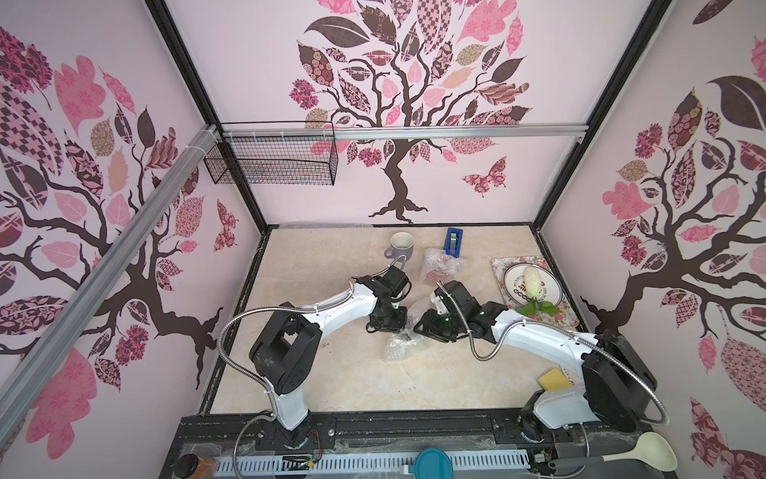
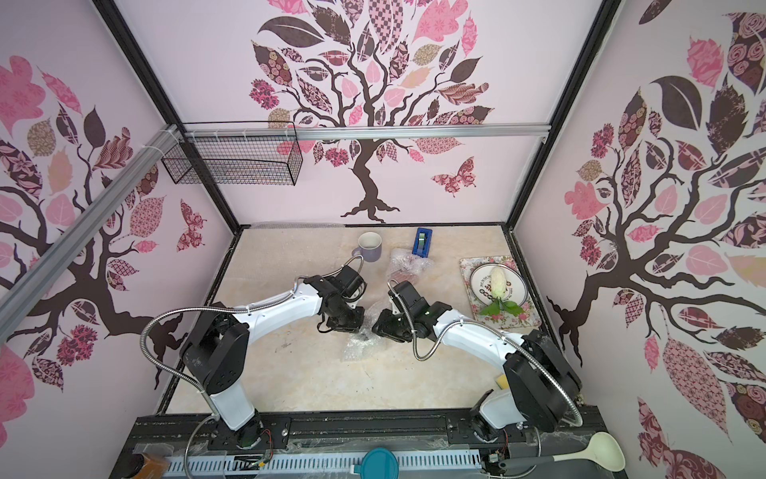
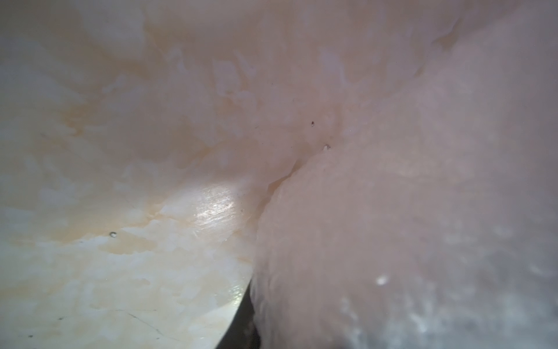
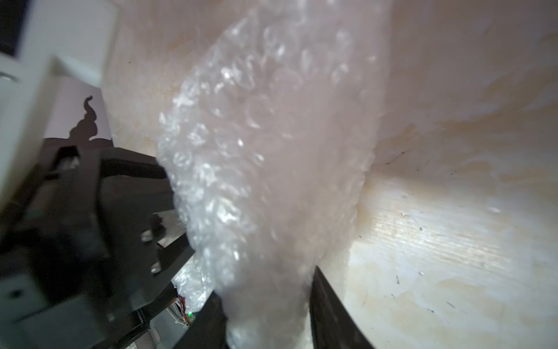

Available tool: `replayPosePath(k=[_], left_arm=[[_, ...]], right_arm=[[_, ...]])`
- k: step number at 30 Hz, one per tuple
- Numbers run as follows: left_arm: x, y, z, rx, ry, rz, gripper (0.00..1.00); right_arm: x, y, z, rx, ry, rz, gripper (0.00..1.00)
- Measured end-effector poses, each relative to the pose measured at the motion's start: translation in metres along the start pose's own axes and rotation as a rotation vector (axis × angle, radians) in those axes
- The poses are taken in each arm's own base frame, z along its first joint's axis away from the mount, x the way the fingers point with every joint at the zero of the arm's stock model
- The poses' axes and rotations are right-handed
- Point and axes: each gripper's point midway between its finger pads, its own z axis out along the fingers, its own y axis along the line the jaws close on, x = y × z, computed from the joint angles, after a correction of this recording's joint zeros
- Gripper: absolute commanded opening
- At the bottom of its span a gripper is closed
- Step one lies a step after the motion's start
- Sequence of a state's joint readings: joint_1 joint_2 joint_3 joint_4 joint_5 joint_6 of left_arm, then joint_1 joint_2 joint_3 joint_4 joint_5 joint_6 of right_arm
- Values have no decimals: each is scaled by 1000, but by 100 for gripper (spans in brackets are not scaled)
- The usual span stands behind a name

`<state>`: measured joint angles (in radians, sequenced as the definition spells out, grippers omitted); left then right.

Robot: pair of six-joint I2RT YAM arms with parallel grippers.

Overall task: Wrap mugs in bubble wrap
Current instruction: Wrap the mug in bubble wrap.

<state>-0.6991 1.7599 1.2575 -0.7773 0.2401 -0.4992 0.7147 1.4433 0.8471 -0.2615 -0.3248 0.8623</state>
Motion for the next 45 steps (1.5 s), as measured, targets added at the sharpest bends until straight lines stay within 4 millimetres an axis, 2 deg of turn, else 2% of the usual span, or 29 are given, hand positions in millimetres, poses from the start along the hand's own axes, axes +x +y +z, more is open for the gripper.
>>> replayPosePath(k=[4, 9, 16, 22, 28, 36, 40, 45], left_arm=[[-8, -9, -19, 70, -93, -40, 52], [-13, -20, -45, 177, -201, -82, 55], [-5, -28, -28, 210, -141, -66, 55], [-4, -30, -22, 185, -109, -25, 52], [-1, -22, -24, 113, -95, -21, 57], [12, 4, -41, 8, -75, -57, 63], [13, 13, -47, -10, -73, -72, 77], [10, 11, -50, 33, -74, -82, 82]], right_arm=[[5, -5, 5, 22, 22, -7, 41], [8, -6, 7, 28, 33, -15, 41], [9, -6, 8, 31, 37, -15, 41], [8, -6, 9, 36, 41, -13, 41], [7, -3, 8, 27, 37, -18, 41], [4, 6, 8, 2, 23, -32, 39], [5, 4, 8, 12, 29, -28, 39], [6, 4, 8, 12, 31, -29, 38]])
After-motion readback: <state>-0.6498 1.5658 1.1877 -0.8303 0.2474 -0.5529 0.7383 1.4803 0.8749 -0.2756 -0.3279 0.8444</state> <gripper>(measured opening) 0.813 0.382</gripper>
